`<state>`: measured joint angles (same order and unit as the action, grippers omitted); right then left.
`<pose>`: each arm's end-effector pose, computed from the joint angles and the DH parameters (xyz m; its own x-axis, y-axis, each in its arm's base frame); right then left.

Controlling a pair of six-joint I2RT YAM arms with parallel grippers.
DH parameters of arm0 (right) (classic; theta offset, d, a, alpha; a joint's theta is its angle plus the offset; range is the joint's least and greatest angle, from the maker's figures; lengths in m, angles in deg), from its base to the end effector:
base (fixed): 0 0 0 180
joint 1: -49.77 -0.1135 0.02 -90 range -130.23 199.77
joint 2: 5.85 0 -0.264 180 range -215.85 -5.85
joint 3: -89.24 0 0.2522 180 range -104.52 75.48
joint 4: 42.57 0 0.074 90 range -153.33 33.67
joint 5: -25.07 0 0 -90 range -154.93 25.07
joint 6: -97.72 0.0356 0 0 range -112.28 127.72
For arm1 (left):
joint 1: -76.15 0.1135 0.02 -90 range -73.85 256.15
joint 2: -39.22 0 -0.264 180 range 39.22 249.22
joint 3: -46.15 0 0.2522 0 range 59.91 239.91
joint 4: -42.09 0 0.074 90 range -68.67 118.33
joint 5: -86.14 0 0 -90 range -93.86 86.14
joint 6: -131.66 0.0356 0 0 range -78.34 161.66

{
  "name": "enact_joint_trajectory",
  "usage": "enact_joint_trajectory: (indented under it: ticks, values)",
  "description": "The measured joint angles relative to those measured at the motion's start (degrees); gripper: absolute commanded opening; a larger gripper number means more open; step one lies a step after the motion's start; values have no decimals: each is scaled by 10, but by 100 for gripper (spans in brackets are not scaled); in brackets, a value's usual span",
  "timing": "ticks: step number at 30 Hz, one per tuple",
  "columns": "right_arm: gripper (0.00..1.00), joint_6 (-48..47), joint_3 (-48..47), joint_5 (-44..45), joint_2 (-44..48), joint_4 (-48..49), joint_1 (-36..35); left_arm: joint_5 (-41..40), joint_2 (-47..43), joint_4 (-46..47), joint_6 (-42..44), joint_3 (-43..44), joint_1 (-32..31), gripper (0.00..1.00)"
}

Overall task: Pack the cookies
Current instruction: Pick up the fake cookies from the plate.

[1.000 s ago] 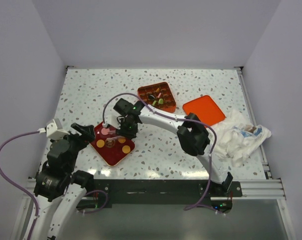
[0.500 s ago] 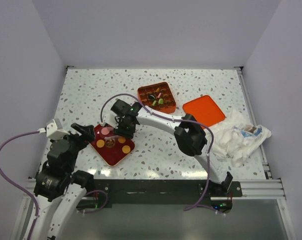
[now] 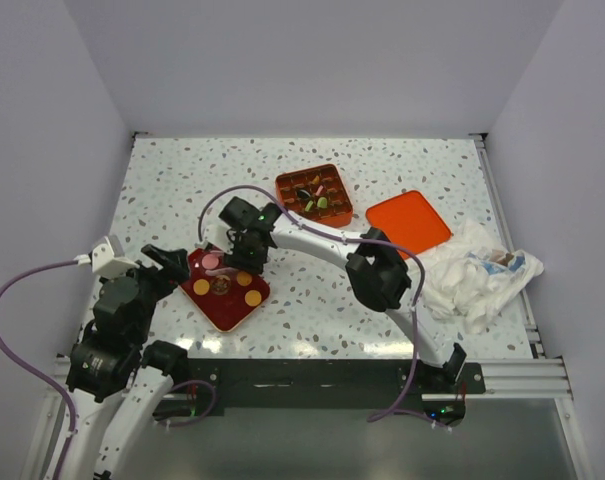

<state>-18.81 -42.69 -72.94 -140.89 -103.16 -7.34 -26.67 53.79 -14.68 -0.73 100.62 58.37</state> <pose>0.2712 0.4285 0.1884 -0.0492 -0.8906 -0.4522 -0.9914 0.0985 -0.0861 0.0615 -0.0052 0.3107 -0.1557 -0.6027 -0.7826 -0.2393 0.7917 -0.5621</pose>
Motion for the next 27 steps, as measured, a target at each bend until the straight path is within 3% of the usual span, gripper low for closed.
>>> enact_joint_trajectory:
  ticks: [17, 27]
  values:
    - [45, 4, -9, 7, -17, 2, 0, 0, 2, 0, 0, 0, 0, 89]
    - [29, 11, -19, 9, -25, 3, 0, 0, 2, -2, 0, 2, 0, 89]
